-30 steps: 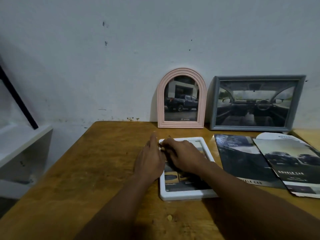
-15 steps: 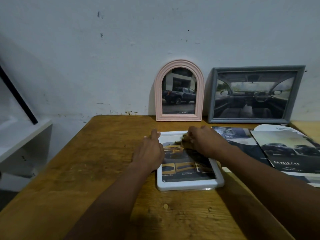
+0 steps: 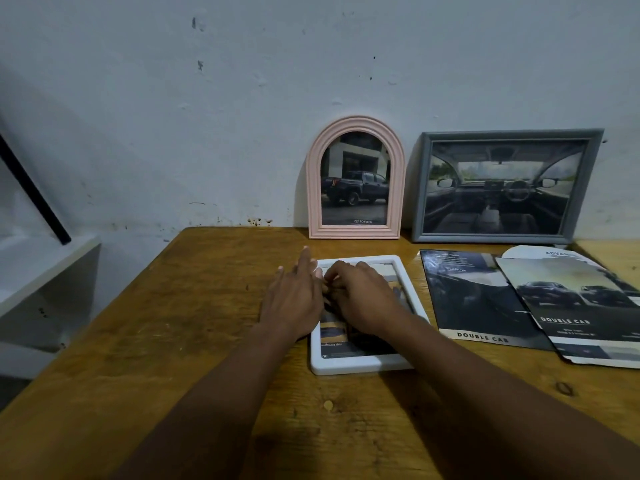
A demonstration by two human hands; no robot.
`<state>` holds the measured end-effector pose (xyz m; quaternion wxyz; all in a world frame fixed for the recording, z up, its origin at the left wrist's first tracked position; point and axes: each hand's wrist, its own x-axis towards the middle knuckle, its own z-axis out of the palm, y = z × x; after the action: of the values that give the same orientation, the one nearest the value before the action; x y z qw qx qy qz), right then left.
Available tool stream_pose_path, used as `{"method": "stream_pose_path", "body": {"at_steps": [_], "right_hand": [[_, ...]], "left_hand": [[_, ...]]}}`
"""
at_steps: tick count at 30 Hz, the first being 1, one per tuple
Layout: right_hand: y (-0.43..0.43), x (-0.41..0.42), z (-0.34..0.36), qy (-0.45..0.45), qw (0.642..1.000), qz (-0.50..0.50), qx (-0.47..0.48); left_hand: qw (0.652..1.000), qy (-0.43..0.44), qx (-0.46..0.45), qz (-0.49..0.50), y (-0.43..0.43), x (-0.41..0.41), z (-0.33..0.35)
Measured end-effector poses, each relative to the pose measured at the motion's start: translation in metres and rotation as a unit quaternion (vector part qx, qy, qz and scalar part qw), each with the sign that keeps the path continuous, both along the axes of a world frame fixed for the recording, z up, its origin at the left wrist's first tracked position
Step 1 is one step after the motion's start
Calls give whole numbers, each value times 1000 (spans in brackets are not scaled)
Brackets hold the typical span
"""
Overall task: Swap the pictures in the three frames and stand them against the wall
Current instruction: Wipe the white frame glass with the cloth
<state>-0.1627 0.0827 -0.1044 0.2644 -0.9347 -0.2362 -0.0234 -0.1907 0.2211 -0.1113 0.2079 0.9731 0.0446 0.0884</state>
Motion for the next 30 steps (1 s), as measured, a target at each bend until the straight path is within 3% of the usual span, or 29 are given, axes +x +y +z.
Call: {"method": "stream_pose_path", "body": {"at_steps": [4,7,10,13,16,21,24,26,30], "right_hand": [[-44,3,10,-16,995,69,-77],[-75,3,16,-59,984,20,-168],[-74,-16,19,-92,977,-37,-190],[-37,-40,17,-136,971,-89,-176],[-1,-53,8,-115,983,-102,-97],[-19,-55,7,-1,999,20,25],[-59,-52,17,-1,998,52,-44],[-77,-52,18,-35,995,5,-93],[-68,-74,11,-75,987,-101,-96]], "left_hand": [[1000,8,9,0,0,-2,3],[1000,12,21,-4,0,-1,3],[999,9,32,-2,0,0,3],[999,14,36,3,-2,0,5],[999,11,31,6,-3,-1,5],[999,20,19,16,-6,-6,9],[1000,21,19,11,-4,-3,8],[999,23,23,13,-3,-2,7],[999,24,24,11,-4,-2,6]]}}
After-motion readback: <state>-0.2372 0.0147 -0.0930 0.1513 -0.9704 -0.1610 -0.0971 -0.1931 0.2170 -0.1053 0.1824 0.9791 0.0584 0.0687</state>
